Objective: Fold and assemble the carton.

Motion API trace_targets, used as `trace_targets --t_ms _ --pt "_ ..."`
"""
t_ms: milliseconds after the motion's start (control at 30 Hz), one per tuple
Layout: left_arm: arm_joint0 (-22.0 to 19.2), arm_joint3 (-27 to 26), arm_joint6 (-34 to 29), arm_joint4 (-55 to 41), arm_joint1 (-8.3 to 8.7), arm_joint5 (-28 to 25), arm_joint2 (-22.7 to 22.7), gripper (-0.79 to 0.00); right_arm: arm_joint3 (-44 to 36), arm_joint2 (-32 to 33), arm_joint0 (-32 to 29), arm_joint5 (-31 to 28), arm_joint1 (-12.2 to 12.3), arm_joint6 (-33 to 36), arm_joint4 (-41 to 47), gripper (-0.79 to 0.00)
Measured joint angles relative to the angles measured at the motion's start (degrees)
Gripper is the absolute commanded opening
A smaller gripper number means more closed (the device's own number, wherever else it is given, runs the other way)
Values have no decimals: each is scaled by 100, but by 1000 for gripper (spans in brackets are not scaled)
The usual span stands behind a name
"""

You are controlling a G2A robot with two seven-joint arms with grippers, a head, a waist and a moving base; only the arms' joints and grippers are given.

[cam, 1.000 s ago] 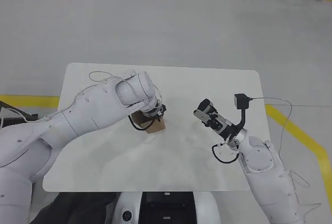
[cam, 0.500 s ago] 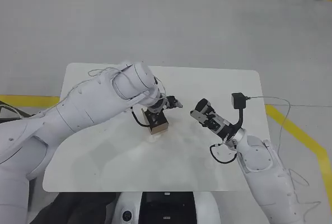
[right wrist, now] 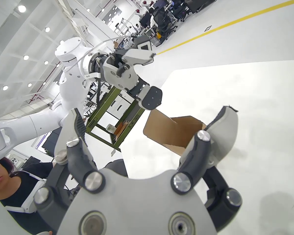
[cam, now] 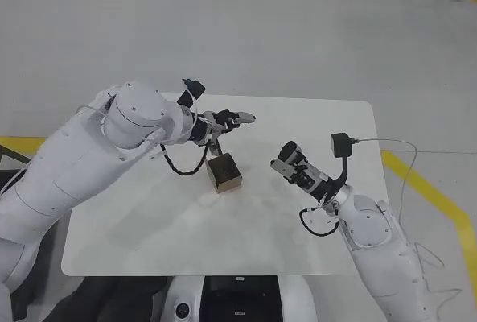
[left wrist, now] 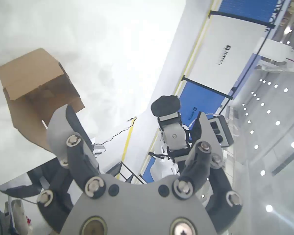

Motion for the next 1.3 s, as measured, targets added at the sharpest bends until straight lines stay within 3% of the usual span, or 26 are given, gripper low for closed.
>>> trace_targets --t_ms 267,467,567,900,1067,1300 --pt "912 -220 -252 1594 577 -1396 -979 0 31 -57 30 -10 16 -6 13 0" --pt "1611 -60 -176 2829 883 -2573 -1561 0 104 -190 101 -17 10 -55 -15 0" --pt "2004 -161 92 3638 1016 -2883 -1785 0 125 -233 121 -21 10 -86 -47 0" --pt "3219 -474 834 5358 1304 -3057 -2490 0 153 -455 231 60 -3 -178 -315 0" --pt "3207 -474 833 5355 1304 -3053 -2487 0 28 -567 311 335 -22 -419 -915 0" --pt "3208 -474 833 5355 1304 -3054 -2487 0 30 -565 308 330 -22 -412 -891 0"
